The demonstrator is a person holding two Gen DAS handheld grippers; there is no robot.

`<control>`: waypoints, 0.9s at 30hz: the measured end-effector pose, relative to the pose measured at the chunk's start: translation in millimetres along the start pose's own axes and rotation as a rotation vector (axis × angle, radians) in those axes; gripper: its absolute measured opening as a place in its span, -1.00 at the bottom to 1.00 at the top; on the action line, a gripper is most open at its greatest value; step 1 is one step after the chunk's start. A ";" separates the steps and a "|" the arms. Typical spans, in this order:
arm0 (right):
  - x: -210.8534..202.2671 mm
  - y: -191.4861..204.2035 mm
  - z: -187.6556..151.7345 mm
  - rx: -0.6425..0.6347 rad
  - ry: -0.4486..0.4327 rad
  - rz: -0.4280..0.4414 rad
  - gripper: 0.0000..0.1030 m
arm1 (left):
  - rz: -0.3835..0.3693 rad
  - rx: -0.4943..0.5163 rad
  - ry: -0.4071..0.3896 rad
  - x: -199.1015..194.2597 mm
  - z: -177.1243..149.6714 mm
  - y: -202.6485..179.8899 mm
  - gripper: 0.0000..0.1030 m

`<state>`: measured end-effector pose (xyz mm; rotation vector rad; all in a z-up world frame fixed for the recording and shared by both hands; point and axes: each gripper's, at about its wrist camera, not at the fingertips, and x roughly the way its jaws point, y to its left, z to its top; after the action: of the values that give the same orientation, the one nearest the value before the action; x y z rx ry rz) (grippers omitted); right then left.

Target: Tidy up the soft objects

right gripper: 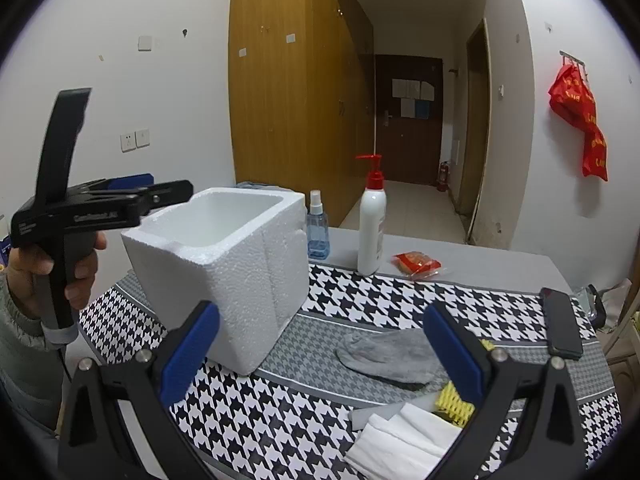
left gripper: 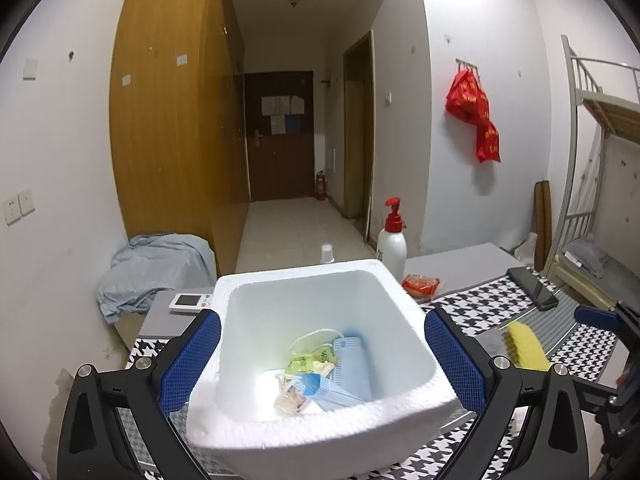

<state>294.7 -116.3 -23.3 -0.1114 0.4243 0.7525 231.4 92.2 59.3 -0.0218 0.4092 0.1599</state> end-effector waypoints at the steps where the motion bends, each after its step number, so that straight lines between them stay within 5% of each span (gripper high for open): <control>1: -1.0 -0.1 -0.3 0.000 -0.001 -0.001 0.99 | -0.004 -0.002 -0.010 -5.4 -0.4 -0.9 0.98; 27: -61.7 17.4 -9.4 -0.011 -0.073 -0.018 0.99 | -0.015 0.031 -0.117 -91.3 -15.5 -28.6 0.98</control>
<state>239.6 -145.4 -5.5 -0.0978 0.3491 0.7389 147.2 49.4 81.1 0.0149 0.2949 0.1391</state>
